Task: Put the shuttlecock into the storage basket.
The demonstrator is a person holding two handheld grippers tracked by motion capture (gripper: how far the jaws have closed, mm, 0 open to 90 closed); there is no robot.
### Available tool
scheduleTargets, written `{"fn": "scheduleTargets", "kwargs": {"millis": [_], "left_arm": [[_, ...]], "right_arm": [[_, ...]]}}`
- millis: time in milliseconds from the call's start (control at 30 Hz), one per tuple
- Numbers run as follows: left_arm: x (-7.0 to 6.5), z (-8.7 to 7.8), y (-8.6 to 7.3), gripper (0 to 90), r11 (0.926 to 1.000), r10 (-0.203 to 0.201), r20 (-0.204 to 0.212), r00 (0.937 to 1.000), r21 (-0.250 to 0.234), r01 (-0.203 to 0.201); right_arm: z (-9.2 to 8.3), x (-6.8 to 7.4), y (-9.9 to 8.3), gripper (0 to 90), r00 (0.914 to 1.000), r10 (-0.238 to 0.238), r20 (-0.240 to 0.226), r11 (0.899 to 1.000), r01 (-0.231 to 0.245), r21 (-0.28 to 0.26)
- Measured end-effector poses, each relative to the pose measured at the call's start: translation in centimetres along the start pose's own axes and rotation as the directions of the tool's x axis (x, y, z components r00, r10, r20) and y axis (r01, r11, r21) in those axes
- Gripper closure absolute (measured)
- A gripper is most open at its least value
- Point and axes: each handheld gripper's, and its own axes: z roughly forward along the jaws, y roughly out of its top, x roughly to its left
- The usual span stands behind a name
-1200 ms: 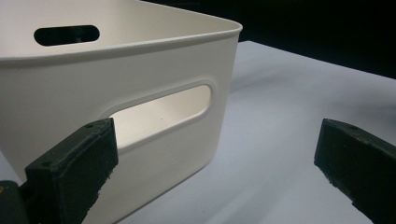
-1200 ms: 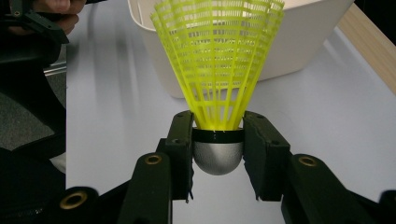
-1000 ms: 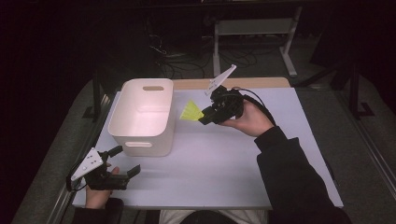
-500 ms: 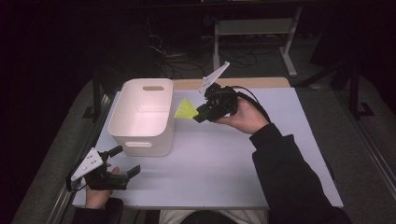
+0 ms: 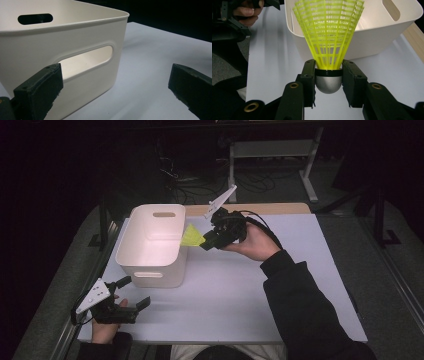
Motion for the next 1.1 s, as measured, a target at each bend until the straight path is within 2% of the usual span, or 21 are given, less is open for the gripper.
{"fn": "scheduleTargets", "kwargs": {"millis": [500,1100], "left_arm": [[0.0,0.0,0.0,0.0,1.0,0.001,0.002,1.0,0.001,-0.001],[0.0,0.0,0.0,0.0,1.0,-0.001,0.002,1.0,0.002,0.001]], "right_arm": [[1.9,0.1,1.6,63.3,0.9993,-0.027,-0.026,1.0,0.028,0.008],[2.7,-0.3,3.4,63.3,0.9986,-0.041,-0.035,0.999,0.041,-0.001]]}}
